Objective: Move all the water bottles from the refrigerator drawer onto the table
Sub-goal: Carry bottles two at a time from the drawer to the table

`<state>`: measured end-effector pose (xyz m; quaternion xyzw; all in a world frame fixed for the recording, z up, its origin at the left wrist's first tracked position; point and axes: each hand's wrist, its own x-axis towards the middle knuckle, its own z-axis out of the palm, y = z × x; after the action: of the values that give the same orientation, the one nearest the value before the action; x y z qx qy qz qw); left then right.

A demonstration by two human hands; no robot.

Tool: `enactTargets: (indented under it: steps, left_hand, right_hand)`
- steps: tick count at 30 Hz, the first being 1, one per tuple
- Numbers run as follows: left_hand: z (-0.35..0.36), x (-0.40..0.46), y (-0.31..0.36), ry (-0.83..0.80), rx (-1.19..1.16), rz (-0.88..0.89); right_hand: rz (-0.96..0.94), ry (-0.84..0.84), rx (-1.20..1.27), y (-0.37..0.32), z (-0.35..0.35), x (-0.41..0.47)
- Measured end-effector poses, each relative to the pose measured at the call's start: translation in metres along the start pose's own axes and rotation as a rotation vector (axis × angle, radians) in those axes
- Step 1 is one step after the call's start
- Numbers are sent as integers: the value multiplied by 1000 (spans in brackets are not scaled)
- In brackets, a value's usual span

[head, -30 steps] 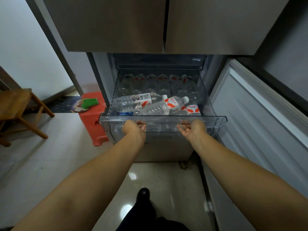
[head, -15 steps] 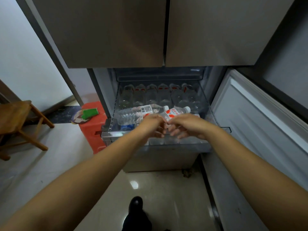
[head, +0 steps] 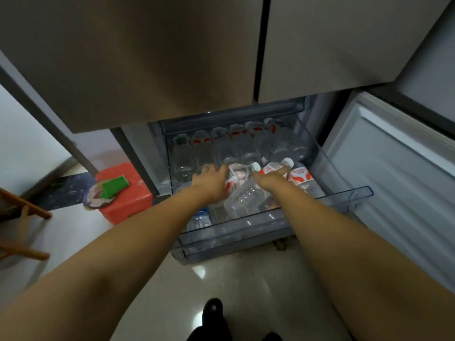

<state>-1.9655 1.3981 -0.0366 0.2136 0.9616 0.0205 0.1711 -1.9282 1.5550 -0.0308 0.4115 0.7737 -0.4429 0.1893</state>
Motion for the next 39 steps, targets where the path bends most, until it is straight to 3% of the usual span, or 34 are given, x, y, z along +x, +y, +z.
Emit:
enactTargets:
  steps: [4,10,14,17,20,25,29,36,39]
  left_hand:
    - [11,14,-13,-21,22,40]
    - [13,33,-20,-1,40,126]
    - [11,35,-24,-7,-12,145]
    - [5,36,-26,-69,-176,191]
    - [-5,37,-24,-199,-533,224]
    - [-23,40,-13,-396,-851,245]
    - [-53,33,7,-462,-992,323]
    - [-87,-7,46,-665,-1175,454]
    - [-87,-30,80,-721,-1230,475]
  right_hand:
    - [37,47,104,-3,13,3]
    - [182,307,238,-9,41,1]
    - [203,333,327,-9,38,-7]
    - [212,322,523,-2,27,-7]
    - [194,285,818,4,12,-7]
    - [40,223,1200,35,-6,36]
    - [-86,135,1389,28,-30,-27]
    - [-291,11,1453,61,-67,-84]
    - [-340,126,1415,91,-86,-106]
